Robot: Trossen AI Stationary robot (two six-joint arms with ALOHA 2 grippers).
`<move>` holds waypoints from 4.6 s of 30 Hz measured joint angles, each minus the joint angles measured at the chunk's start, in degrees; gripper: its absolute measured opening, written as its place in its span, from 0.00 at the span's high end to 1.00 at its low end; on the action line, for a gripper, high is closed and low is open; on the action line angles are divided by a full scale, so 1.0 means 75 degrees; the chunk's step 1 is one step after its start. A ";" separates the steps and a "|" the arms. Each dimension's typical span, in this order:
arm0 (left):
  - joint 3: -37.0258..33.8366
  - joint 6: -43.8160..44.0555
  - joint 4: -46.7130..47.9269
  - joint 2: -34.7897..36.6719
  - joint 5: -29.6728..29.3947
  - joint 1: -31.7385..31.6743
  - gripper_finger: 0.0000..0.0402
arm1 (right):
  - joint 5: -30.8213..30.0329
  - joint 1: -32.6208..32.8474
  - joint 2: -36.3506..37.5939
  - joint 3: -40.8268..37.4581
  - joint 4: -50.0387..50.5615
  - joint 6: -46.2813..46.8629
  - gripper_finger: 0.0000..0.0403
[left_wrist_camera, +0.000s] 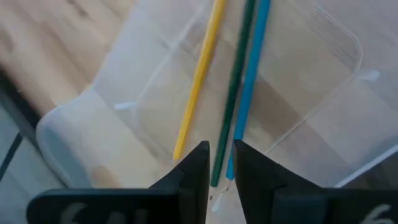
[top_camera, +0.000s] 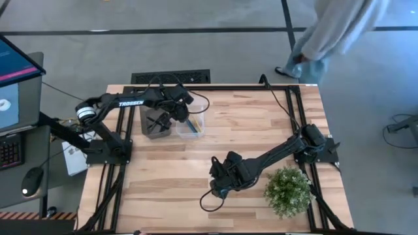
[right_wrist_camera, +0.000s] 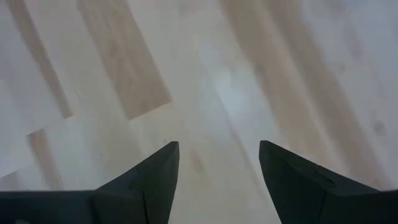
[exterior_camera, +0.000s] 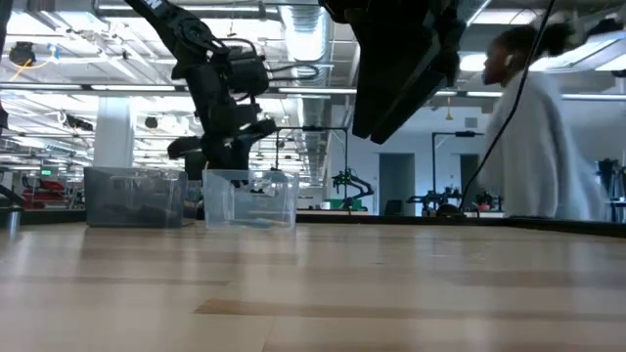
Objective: Sort pens & pencils
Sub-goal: Return To Home Position
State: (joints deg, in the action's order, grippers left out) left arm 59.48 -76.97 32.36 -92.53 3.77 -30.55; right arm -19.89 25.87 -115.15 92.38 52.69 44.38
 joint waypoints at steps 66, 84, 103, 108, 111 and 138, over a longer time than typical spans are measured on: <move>-0.7762 1.0010 -0.5147 1.2306 0.1376 -0.0453 0.84 | 0.1065 -0.3754 0.9497 -1.2269 -1.3424 -0.5517 0.39; -0.7857 1.0157 -0.4843 1.2306 0.1105 -0.0454 0.84 | 0.1051 -0.3759 0.9512 -1.2272 -1.2507 -0.5703 0.39; -0.7874 1.0895 -0.4820 1.2306 0.0988 -0.0455 0.84 | 0.0822 -0.3969 0.9980 -1.2275 -1.2402 -0.5524 0.39; -0.7877 1.0926 -0.4817 1.2306 0.0988 -0.0455 0.84 | 0.0844 -0.3969 1.0453 -1.2275 -1.2401 -0.5706 0.39; -0.7877 1.0928 -0.4817 1.2306 0.0988 -0.0455 0.84 | 0.0844 -0.3969 1.0761 -1.2275 -1.2333 -0.5740 0.39; -0.7880 1.0961 -0.4817 1.2306 0.0986 -0.0454 0.84 | 0.0847 -0.3969 1.5314 -1.2278 -0.7989 -0.5455 0.39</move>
State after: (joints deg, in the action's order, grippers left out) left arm 0.38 5.23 -3.77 -0.23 11.16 -33.95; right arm -13.54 -3.90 -0.30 0.30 -7.23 3.46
